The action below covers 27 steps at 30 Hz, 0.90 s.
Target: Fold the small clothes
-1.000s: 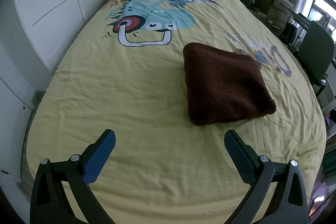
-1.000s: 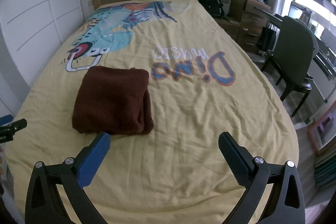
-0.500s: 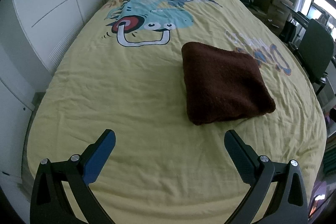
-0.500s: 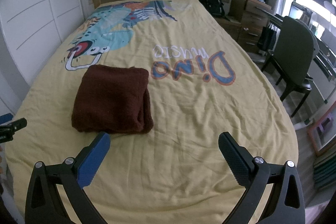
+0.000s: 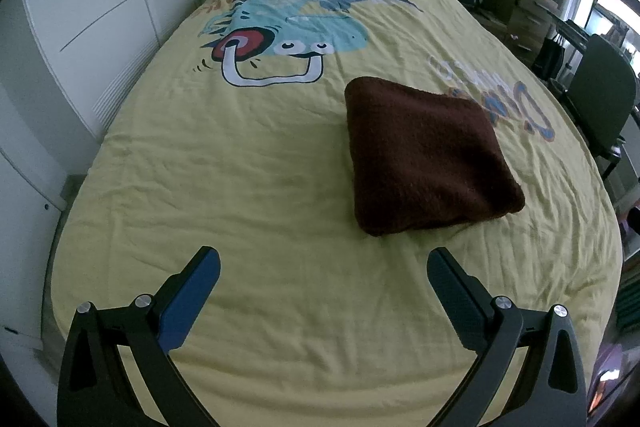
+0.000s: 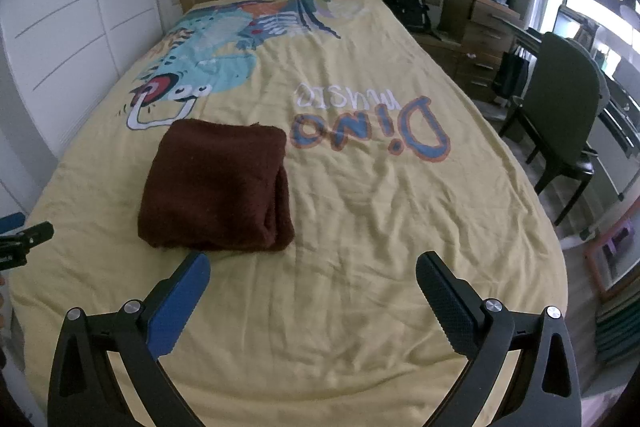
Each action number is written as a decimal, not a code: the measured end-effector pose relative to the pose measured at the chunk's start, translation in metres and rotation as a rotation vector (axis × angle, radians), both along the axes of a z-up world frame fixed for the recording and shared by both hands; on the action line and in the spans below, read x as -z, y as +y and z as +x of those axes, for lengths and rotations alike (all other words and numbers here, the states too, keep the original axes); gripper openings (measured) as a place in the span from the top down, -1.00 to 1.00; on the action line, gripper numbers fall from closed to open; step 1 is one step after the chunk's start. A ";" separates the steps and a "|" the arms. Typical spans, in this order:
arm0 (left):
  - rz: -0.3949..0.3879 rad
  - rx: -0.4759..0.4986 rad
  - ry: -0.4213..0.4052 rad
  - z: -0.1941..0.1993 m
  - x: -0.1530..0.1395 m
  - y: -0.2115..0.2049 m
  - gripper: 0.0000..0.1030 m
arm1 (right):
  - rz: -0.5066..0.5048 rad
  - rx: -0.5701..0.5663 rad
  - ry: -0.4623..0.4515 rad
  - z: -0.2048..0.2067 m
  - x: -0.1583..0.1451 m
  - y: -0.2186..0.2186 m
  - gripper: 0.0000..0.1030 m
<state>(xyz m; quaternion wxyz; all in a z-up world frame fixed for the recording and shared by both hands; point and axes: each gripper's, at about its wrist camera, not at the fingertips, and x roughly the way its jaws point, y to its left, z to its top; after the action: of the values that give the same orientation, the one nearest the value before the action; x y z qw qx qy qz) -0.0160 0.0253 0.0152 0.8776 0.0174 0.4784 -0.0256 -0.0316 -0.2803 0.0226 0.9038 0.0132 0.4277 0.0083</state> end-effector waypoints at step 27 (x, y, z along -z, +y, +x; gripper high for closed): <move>0.002 0.005 0.009 0.000 0.005 0.002 -0.98 | -0.002 -0.004 0.006 -0.001 0.003 0.001 -0.99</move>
<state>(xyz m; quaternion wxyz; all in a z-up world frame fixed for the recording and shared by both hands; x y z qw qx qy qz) -0.0156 0.0271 0.0104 0.8754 0.0193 0.4822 -0.0275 -0.0328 -0.2797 0.0199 0.9025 0.0115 0.4303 0.0096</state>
